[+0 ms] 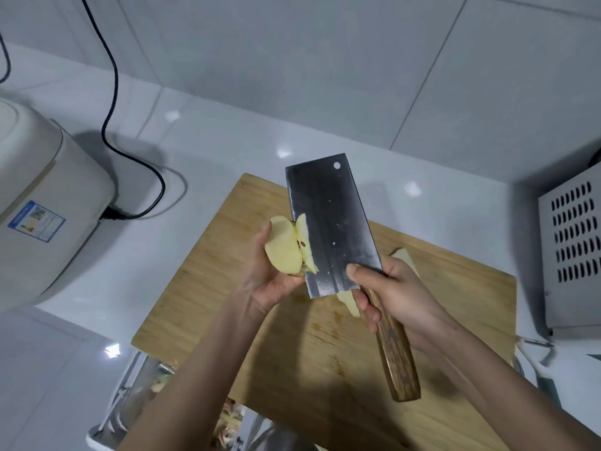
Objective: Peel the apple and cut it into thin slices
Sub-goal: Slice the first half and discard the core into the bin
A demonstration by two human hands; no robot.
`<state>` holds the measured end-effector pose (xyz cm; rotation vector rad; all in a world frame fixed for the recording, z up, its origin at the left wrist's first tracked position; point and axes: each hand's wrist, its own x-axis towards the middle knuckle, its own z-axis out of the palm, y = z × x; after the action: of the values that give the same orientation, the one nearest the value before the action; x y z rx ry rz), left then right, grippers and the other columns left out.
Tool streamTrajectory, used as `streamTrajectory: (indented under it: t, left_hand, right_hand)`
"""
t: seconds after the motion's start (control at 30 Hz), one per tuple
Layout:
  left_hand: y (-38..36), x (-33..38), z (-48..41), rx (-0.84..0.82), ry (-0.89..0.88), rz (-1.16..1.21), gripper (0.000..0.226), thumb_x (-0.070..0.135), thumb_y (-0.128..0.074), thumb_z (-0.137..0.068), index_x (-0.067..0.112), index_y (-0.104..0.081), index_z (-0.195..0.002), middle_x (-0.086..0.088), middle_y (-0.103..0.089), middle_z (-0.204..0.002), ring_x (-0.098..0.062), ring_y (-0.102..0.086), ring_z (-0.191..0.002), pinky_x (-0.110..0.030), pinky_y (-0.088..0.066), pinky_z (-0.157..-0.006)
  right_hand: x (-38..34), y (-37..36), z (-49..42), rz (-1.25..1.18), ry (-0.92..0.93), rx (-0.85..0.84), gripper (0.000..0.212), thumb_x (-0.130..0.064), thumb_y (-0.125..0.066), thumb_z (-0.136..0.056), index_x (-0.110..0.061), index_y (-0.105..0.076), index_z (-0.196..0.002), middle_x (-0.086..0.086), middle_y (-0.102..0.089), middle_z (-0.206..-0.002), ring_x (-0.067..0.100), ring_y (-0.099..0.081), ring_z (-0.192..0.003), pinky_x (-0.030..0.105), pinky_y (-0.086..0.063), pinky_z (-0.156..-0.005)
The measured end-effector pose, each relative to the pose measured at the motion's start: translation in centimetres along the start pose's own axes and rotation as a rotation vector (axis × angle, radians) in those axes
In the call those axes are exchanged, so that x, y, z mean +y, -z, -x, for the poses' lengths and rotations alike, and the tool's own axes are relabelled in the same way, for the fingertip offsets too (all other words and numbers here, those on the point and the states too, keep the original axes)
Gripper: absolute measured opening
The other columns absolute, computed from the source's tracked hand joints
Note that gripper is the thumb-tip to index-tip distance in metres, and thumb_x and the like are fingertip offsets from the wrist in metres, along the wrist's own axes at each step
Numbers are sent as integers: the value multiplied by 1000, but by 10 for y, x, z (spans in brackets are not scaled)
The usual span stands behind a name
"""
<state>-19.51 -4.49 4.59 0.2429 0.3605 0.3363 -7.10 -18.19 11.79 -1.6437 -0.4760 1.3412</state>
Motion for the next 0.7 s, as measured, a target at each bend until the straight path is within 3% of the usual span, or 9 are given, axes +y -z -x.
streamTrajectory:
  t: [0.1, 0.23, 0.3, 0.4, 0.5, 0.57, 0.7]
  left_hand:
    - [-4, -1, 3, 80, 38, 12, 72, 31, -88, -47, 6, -64, -110, -18, -61, -118, -35, -60, -107, -55, -40, -97]
    - [5, 12, 16, 230, 33, 113, 68, 26, -91, -41, -4, -69, -99, -27, -61, -114, -42, -62, -101, -61, -52, -80]
    - [15, 16, 20, 311, -19, 146, 80, 26, -91, -43, -6, -61, -110, -30, -59, -118, -44, -60, -106, -64, -51, -78]
    - [19, 10, 16, 266, -112, 159, 109, 23, -97, -39, 7, -46, -135, -25, -55, -131, -43, -52, -120, -71, -42, -86]
    - [15, 2, 7, 250, -174, 53, 124, 32, -98, -34, 17, -40, -143, -18, -51, -138, -39, -49, -124, -66, -42, -91]
    - [16, -2, 2, 243, -198, -18, 127, 36, -97, -33, 15, -38, -143, -14, -51, -138, -33, -48, -127, -60, -42, -96]
    - [24, -10, -2, 156, -217, -69, 102, 37, -97, -34, 17, -54, -125, -7, -59, -126, -27, -44, -129, -46, -37, -105]
  right_hand:
    - [-9, 5, 2, 39, -61, -3, 28, -15, -56, -91, -10, -49, -65, 6, -48, -48, 15, -38, -34, 22, -36, -38]
    - [-29, 24, 8, 137, -62, 72, 18, -13, -56, -91, -8, -52, -74, 7, -51, -51, 16, -40, -36, 25, -37, -38]
    - [-34, 30, 11, 204, 27, 143, 16, -13, -55, -91, -9, -53, -76, 8, -53, -51, 19, -42, -38, 27, -39, -39]
    - [-30, 16, 18, 367, 191, 164, 18, -18, -53, -94, -16, -53, -75, 1, -55, -47, 16, -48, -36, 27, -43, -39]
    - [-10, -5, 17, 718, 406, 194, 17, -23, -51, -93, -24, -55, -77, -3, -53, -51, 11, -48, -41, 24, -38, -41]
    - [3, -12, 10, 968, 543, 235, 17, -20, -52, -92, -12, -58, -78, 1, -54, -53, 19, -50, -45, 28, -35, -43]
    - [18, -21, 6, 1112, 723, 266, 13, -7, -65, -82, -9, -56, -73, -1, -51, -47, 19, -47, -33, 22, -26, -33]
